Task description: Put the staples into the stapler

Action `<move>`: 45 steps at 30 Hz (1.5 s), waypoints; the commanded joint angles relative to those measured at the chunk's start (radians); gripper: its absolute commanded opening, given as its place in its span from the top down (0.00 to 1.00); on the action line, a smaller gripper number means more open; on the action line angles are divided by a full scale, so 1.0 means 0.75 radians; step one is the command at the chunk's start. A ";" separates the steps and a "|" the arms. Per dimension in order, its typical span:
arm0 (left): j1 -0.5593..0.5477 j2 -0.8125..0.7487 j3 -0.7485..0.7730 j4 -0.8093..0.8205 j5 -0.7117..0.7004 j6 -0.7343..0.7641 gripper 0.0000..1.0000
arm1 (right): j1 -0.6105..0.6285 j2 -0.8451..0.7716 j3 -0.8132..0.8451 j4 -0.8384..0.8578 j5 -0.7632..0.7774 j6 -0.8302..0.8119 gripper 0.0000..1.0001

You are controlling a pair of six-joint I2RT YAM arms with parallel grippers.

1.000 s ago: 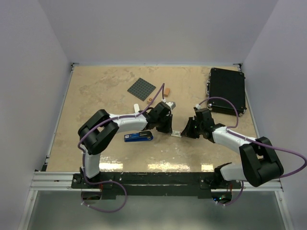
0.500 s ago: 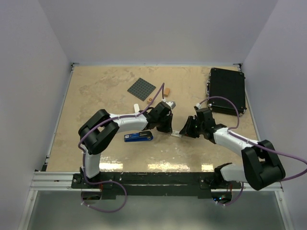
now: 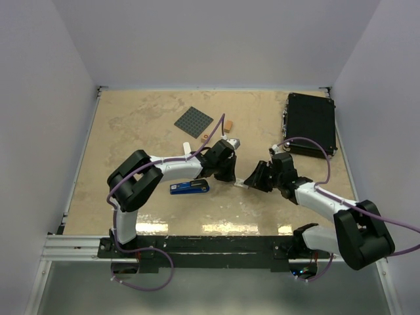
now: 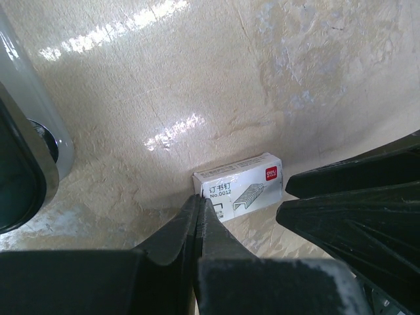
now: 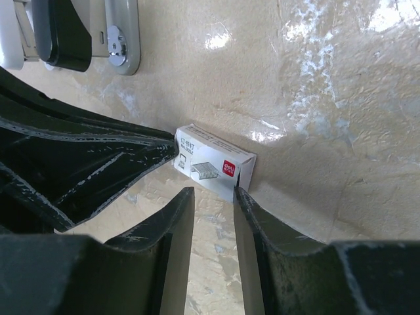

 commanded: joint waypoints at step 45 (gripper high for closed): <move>-0.007 -0.064 -0.041 0.002 -0.045 -0.057 1.00 | 0.002 0.040 -0.044 0.140 0.022 0.030 0.72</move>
